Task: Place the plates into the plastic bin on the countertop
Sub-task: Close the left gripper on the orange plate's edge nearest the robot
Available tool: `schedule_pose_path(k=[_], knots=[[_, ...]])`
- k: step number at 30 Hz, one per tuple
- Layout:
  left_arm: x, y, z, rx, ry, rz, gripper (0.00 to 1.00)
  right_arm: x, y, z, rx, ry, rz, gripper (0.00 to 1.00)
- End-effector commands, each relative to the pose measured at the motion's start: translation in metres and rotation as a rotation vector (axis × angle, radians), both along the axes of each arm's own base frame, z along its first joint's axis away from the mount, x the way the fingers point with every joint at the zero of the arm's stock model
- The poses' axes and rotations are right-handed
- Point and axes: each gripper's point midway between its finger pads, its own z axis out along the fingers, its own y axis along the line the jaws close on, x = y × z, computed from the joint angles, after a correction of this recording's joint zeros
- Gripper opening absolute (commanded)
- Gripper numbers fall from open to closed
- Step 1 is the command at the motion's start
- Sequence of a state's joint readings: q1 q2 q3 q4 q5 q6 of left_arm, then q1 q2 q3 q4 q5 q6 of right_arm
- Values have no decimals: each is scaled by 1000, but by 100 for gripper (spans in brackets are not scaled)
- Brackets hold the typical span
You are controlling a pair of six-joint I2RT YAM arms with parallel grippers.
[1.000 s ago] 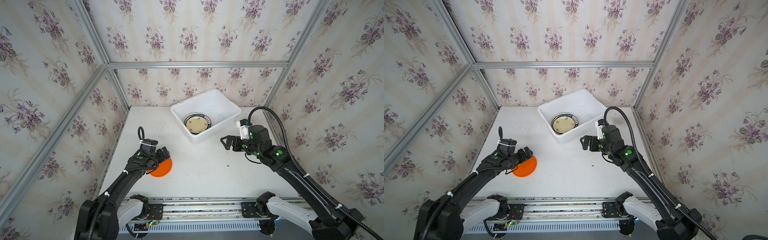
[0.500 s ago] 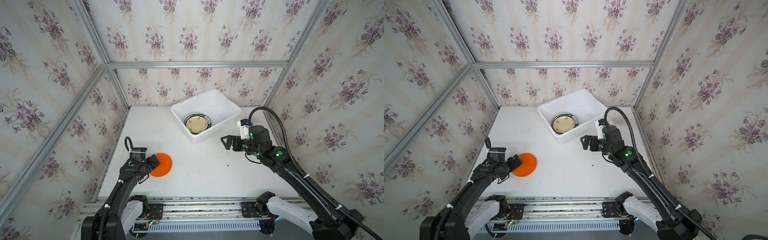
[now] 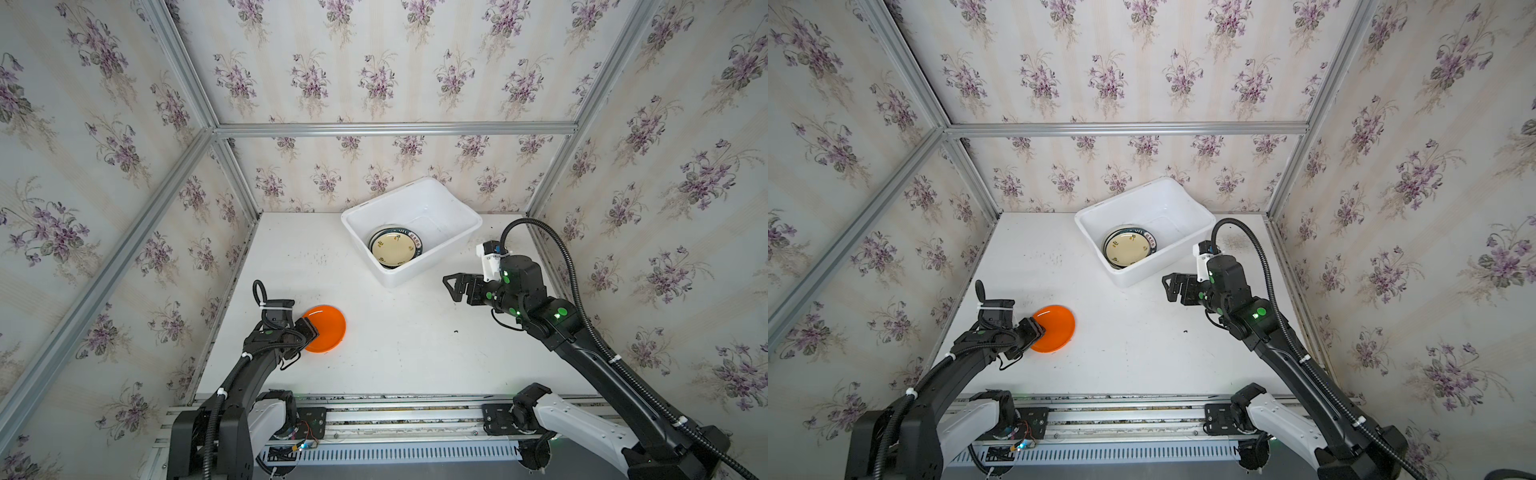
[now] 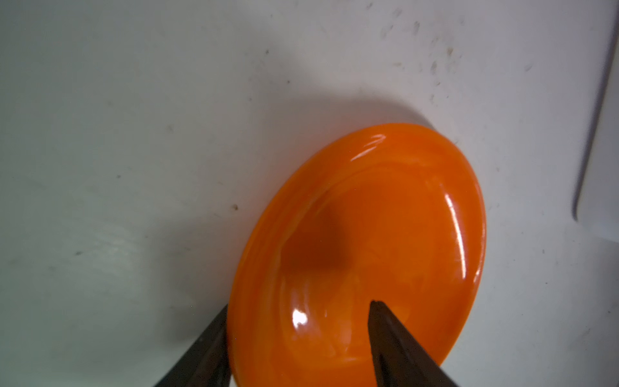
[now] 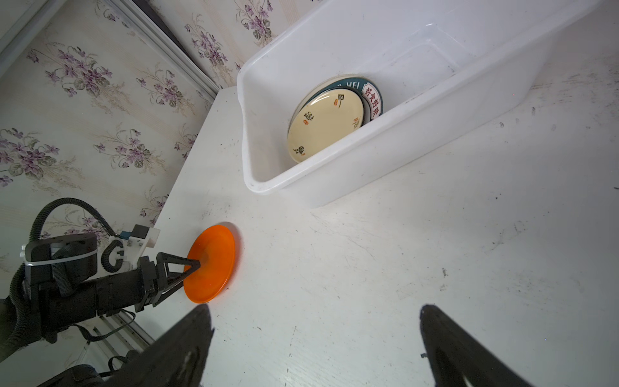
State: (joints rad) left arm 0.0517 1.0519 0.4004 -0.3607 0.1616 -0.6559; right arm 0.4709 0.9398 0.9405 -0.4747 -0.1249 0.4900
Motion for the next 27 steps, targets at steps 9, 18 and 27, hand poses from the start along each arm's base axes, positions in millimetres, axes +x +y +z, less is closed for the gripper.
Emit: schedule_pose_path(k=[9,18,27], knots=[[1,1,-15,5,23,-4,44,5,0,9,17,-33,-15,98],[5,-2,-13,-11,17,-16,14,5,7,5,49,-17,8,99],[11,-16,-3,-80,-6,-58,0,7,16,-3,133,28,25,99]])
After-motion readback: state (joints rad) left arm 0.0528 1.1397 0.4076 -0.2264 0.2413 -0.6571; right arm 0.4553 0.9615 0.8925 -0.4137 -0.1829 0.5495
